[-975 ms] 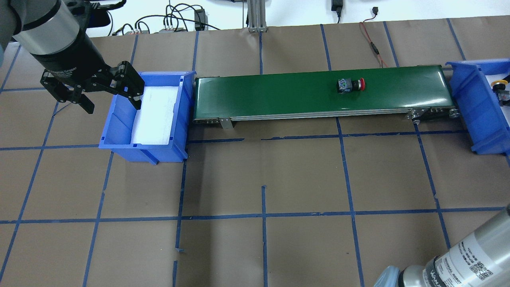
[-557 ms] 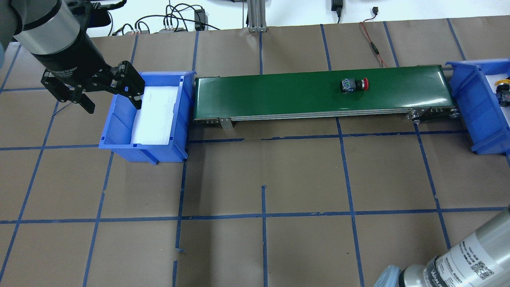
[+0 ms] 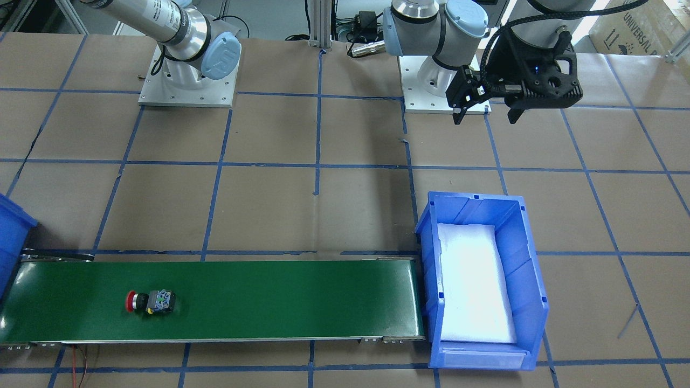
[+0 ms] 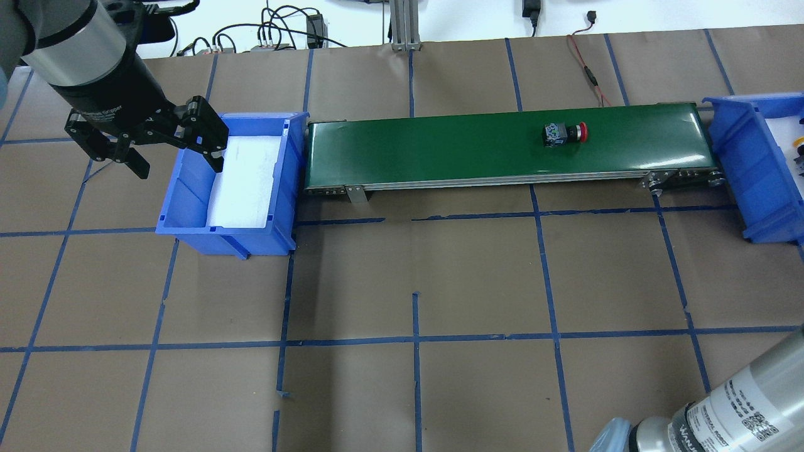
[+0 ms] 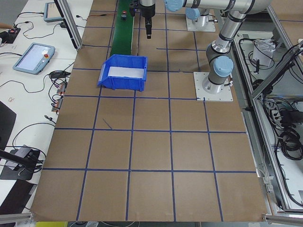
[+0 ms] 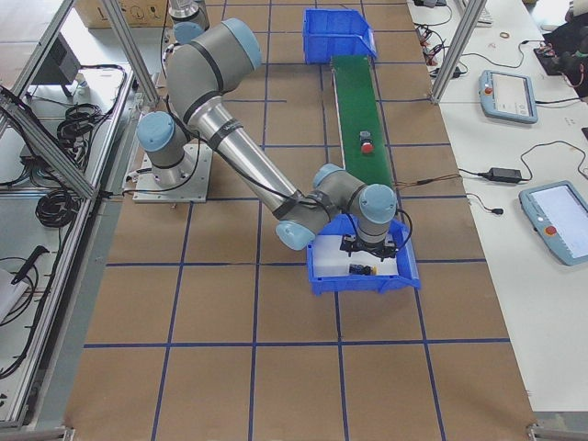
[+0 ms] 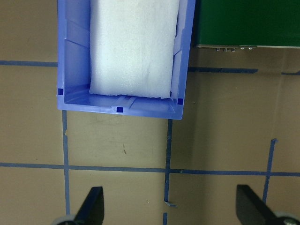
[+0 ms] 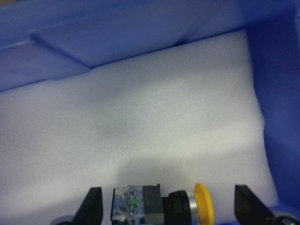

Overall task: Transport two buttons from left to right
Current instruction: 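Lower the yellow-capped button onto the foam and open the right gripper, then move the right gripper back over the red-capped button on the belt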

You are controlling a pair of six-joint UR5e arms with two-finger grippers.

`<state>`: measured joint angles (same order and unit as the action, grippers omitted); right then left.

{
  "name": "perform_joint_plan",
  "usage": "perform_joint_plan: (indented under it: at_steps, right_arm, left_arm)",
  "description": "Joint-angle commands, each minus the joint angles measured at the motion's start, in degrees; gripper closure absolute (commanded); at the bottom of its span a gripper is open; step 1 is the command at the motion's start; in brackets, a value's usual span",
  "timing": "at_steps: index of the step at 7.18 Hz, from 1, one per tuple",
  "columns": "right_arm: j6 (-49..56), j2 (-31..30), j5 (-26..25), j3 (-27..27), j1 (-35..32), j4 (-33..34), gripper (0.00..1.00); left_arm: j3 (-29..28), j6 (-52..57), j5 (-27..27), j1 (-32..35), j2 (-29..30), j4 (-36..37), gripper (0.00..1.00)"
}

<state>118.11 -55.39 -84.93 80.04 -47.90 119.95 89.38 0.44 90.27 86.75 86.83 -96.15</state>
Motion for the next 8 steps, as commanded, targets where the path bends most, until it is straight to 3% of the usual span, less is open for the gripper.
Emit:
perform_joint_plan:
  at_steps: [1,4,6,8]
  right_arm:
    - [-7.0,-4.3,-0.1,-0.2,0.0,-0.2,0.0]
    - [-24.6,-14.3,0.3,0.6,-1.5,-10.1,0.0]
    - [-39.1,-16.5,-0.2,1.3,-8.4,-11.1,0.01]
    - [-56.2,-19.6,-0.8,8.0,-16.2,-10.7,0.0]
  left_arm:
    - [-0.1,0.0,0.0,0.0,0.0,0.0,0.0]
    - [-0.1,0.0,0.1,0.0,0.0,0.1,0.0]
    - [-0.1,0.1,0.1,0.0,0.0,0.1,0.0]
    - [-0.1,0.1,0.1,0.0,0.0,0.1,0.0]
